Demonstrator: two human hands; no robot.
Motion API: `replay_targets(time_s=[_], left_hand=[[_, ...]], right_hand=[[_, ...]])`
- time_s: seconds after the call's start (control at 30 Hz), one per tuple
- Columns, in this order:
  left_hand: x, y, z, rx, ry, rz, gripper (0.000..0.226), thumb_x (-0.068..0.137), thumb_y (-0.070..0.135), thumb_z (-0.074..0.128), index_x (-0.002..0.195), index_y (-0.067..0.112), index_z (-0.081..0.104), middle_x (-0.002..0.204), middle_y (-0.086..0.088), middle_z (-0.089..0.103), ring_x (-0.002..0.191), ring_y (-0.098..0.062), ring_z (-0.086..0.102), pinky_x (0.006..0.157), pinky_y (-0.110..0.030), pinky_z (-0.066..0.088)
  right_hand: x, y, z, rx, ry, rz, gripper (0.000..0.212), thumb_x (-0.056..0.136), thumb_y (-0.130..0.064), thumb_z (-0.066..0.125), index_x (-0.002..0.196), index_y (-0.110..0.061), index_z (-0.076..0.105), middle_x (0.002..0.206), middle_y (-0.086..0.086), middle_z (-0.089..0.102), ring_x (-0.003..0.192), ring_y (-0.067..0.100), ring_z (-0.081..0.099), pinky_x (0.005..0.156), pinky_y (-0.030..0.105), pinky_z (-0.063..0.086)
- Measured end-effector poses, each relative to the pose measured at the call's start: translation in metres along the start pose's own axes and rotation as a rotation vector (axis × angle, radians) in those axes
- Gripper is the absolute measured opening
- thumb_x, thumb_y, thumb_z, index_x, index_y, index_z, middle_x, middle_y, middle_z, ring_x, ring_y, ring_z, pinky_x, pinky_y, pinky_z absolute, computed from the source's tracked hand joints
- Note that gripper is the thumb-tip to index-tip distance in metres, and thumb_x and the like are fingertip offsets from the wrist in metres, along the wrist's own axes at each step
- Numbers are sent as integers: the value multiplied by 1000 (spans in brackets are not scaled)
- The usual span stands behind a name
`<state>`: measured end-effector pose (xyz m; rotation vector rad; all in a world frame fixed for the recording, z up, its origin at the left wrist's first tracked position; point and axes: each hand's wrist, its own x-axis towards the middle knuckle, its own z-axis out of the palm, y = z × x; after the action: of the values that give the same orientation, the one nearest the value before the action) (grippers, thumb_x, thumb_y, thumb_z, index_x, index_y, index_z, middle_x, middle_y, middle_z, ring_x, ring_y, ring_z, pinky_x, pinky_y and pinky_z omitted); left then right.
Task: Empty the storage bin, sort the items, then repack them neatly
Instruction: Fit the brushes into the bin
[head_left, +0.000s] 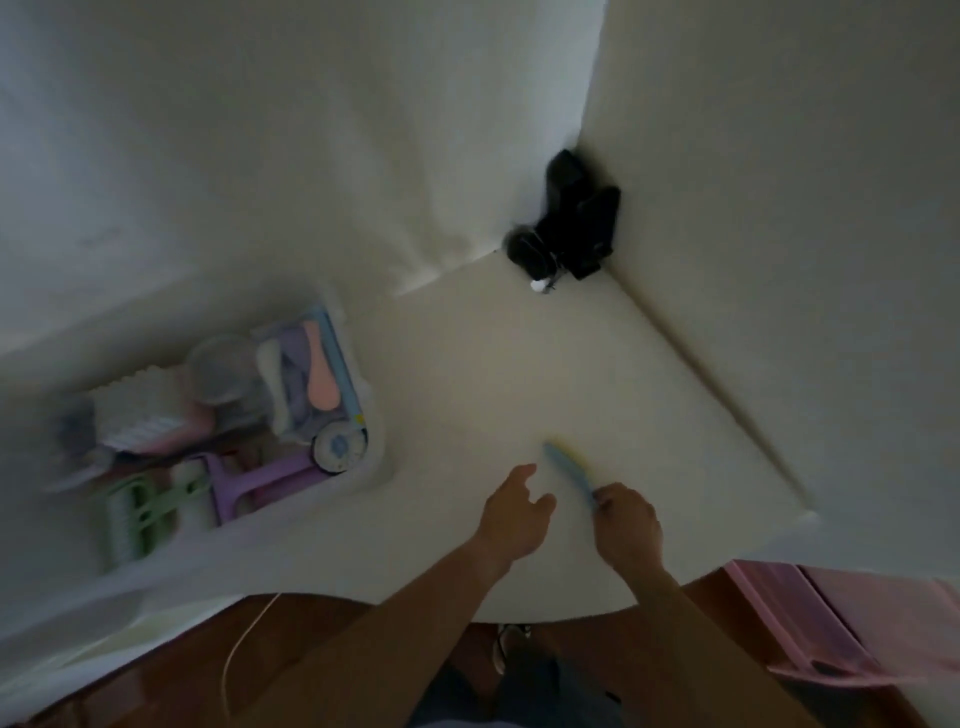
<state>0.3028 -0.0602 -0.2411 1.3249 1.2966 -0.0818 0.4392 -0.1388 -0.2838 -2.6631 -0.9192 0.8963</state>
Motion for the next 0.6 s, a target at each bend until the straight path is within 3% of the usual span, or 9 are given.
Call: replay_targets(time_s=[0.1,0.2,0.27,0.33,0.5,0.6], left_hand=[[-16,10,-21,-126,78,39,55,94,45,59,144,30,42,136,-2,56,120,-16,56,104,-29,45],[-46,23,-60,-417,163,204,47,84,54,68,125,34,55,114,-2,69,104,-19,67,94,-33,53],[-74,29,-97,-528,249,336,25,94,32,63,119,28,58,108,-5,71,99,-21,70,90,-35,55],[-103,29,-141,-614,347,475,25,97,14,56,123,16,58,109,-9,70,102,-26,68,91,-41,56],[-163,6,-264,-650,618,652,44,88,2,66,127,22,57,114,-8,70,106,-26,68,90,-43,56],[-178,-13,-323,-576,686,678,40,85,-1,70,119,18,63,105,4,73,99,-15,70,84,-33,59]], right_hand=[[-20,-28,-29,213,130,-174,20,93,-10,58,110,-19,62,105,1,62,81,15,63,63,24,51],[-63,-86,-66,434,102,-437,26,91,-9,63,108,-27,56,98,-12,65,81,5,67,67,24,53],[-88,-131,-80,473,33,-602,24,90,-12,65,107,-29,57,97,-16,66,84,1,68,70,21,54],[-104,-176,-86,513,-56,-728,23,89,-15,66,107,-28,59,99,-16,68,89,1,68,74,17,55],[-119,-285,-67,520,-229,-999,23,90,-11,67,109,-24,65,103,-13,69,96,2,67,82,17,53],[-125,-345,-37,505,-277,-1111,22,90,-9,67,105,-25,67,101,-12,70,95,1,67,84,19,53]])
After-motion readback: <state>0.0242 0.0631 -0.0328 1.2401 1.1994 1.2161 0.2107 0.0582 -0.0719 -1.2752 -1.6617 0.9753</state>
